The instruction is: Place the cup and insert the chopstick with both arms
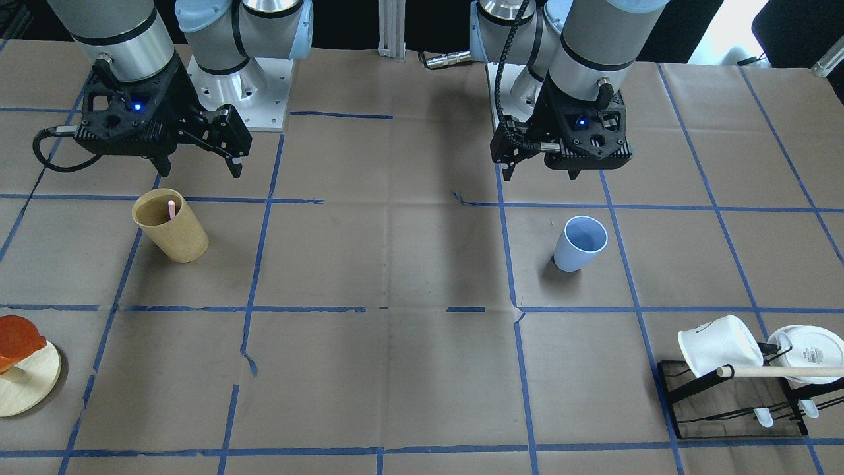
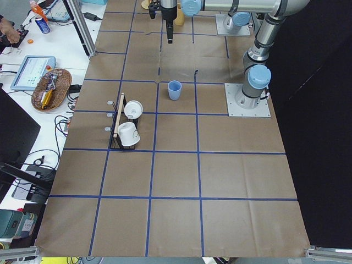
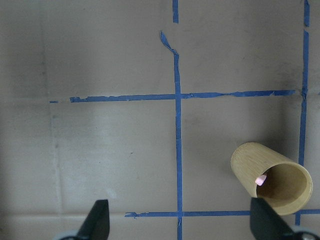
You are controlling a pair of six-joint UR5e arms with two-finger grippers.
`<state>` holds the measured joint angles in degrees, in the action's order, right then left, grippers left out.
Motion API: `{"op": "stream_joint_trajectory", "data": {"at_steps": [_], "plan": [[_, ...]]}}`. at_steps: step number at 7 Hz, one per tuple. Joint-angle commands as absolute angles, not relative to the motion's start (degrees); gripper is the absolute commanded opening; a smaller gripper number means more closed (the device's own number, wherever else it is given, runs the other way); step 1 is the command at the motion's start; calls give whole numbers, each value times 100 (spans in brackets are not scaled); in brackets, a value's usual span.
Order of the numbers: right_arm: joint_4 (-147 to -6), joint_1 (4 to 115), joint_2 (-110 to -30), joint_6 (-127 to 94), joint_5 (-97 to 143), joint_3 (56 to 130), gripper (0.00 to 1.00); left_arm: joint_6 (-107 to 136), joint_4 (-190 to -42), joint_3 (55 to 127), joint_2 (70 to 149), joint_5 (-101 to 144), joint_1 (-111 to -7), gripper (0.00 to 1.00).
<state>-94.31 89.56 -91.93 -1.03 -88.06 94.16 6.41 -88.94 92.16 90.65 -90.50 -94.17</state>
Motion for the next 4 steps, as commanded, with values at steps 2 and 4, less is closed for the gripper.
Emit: {"op": "stream_joint_trajectory", "data": {"at_steps": [2, 4], "plan": [[-9431, 8956, -9193, -105, -8815, 9422, 100, 642, -8895, 9246, 9096, -9035, -9413, 100], [-9413, 8956, -9193, -97, -8842, 9422, 100, 633, -8895, 9378, 9079, -9035, -9413, 100]]}}
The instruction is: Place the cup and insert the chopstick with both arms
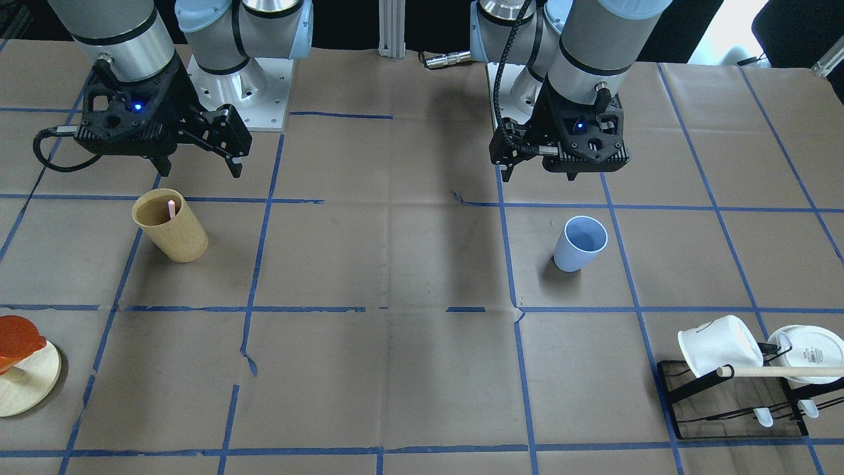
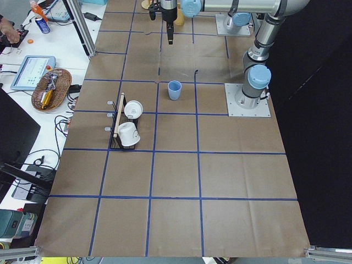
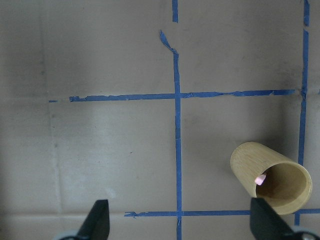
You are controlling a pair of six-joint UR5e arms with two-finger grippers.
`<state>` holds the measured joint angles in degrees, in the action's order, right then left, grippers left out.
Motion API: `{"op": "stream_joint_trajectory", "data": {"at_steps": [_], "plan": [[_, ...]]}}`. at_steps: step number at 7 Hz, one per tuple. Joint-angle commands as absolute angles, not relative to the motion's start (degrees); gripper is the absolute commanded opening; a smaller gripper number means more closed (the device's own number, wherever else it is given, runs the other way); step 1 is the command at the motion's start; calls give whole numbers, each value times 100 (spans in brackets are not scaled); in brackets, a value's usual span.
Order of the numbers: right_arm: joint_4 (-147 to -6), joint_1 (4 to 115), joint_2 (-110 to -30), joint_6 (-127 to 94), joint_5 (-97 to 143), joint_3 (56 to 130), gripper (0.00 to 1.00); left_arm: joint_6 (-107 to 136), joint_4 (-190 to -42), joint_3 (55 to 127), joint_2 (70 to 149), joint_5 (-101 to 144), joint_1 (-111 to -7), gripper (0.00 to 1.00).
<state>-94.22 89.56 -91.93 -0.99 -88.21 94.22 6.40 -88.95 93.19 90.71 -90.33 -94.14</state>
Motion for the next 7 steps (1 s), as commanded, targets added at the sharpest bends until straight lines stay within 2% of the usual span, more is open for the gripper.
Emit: {"op": "stream_joint_trajectory", "data": {"at_steps": [1, 4, 7], "plan": [[-9413, 8956, -9193, -105, -8842, 9422, 100, 476, -8825, 9387, 9192, -9035, -9343, 100], [-9387, 8947, -9193, -9, -8859, 9492, 100, -622, -8658, 9947, 9316, -8965, -8634, 99], [-9404, 8956, -9194, 0, -8877, 9545, 100, -1247, -7055, 11228, 9308, -8991, -8210, 99]]}}
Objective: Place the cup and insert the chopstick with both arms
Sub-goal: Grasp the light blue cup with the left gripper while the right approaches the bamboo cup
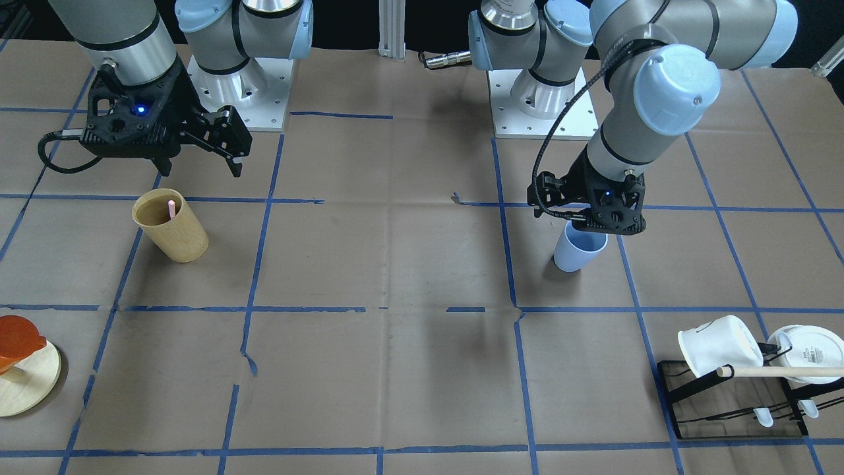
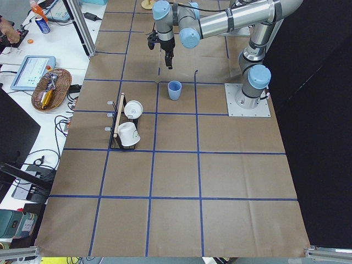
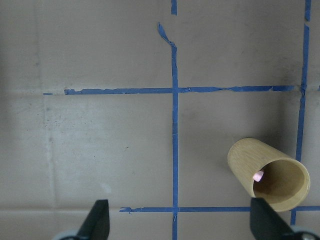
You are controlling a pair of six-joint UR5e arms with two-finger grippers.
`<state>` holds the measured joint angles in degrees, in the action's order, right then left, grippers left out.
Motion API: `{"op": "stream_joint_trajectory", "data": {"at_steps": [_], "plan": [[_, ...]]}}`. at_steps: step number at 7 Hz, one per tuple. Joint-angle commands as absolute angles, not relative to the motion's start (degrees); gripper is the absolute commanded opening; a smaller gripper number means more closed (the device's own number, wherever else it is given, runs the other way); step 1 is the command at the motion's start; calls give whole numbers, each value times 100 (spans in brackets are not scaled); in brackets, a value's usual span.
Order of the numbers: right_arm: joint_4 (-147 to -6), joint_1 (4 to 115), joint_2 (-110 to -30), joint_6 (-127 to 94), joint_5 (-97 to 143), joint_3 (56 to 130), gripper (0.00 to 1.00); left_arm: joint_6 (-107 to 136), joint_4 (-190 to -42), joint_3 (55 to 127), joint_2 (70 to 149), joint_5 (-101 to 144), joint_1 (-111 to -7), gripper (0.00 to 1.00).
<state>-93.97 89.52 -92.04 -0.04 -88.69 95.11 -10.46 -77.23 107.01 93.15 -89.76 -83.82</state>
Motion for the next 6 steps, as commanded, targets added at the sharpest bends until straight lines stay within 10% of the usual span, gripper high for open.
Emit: {"op": "stream_joint_trajectory", "data": {"at_steps": [1, 4, 5, 6], "plan": [[-9430, 8956, -9193, -9, -8886, 9588, 100, -1300, -6579, 11520, 9360, -8956, -8052, 99], [-9501, 8956, -9132, 17, -9484, 9624, 100, -1249, -6495, 11768, 9631, -8974, -8042, 98], [-9527, 8956, -9141, 792, -9483, 9615, 99, -1205, -6521, 11769, 9729, -9017, -8042, 80], [-9536, 8956, -9088, 2087, -9483, 9624, 98, -1091, -6504, 11769, 9790, -9009, -8042, 22]]}}
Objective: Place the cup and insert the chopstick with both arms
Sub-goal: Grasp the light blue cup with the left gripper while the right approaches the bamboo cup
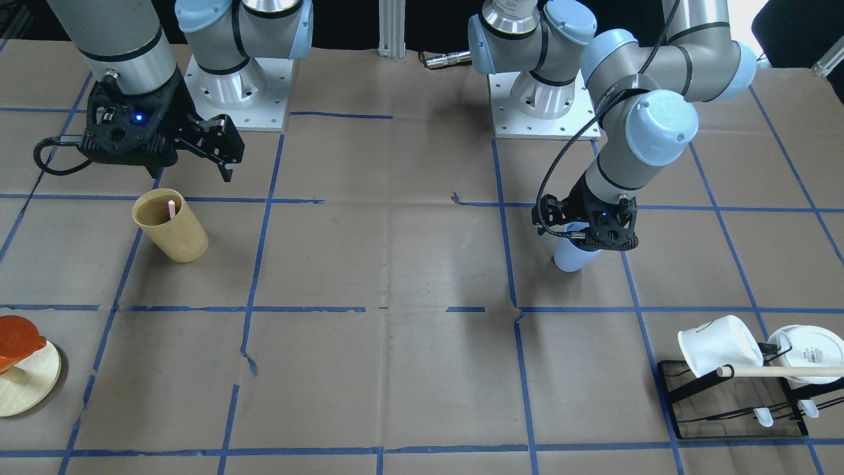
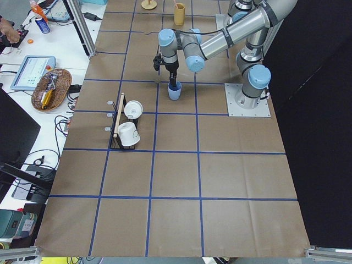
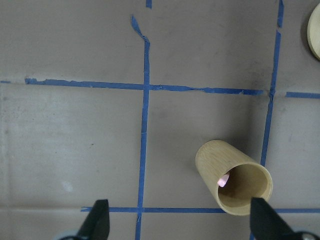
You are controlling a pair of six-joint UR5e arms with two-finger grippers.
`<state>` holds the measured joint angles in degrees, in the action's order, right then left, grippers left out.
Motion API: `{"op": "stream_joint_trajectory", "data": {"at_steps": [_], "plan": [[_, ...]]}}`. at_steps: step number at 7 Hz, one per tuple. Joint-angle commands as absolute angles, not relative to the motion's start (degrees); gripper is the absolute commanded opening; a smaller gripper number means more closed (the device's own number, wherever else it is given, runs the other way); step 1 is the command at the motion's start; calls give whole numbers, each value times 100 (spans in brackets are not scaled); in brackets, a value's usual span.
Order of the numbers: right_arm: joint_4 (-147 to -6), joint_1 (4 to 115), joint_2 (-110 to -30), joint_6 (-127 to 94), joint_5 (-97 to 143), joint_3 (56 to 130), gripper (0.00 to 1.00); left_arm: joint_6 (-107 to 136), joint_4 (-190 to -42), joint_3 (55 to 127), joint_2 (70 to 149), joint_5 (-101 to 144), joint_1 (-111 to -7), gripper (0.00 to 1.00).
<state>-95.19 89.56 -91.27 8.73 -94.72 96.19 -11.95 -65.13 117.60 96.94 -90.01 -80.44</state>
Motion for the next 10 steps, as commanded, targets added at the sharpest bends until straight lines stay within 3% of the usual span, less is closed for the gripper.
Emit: {"op": "stream_joint_trajectory", "data": {"at_steps": [1, 2, 5, 8, 10], "plan": [[-9545, 8947, -8940, 2666, -9501, 9624, 99, -1012, -6495, 11716, 9800, -8983, -8051, 6], [-9545, 8947, -8921, 3081, -9510, 9624, 99, -1046, -6495, 11698, 9791, -9009, -8042, 0], [-9562, 8921, -8651, 3901, -9562, 9859, 100, -1029, -6469, 11602, 9694, -9044, -8103, 0], [-9388, 8701, -8596, 3964, -10178, 9966, 100, 546, -6592, 10979, 9922, -8703, -8899, 0], [-9439, 8710, -8578, 3824, -10187, 9871, 100, 2084, -6592, 10121, 10560, -8675, -9769, 0]]}}
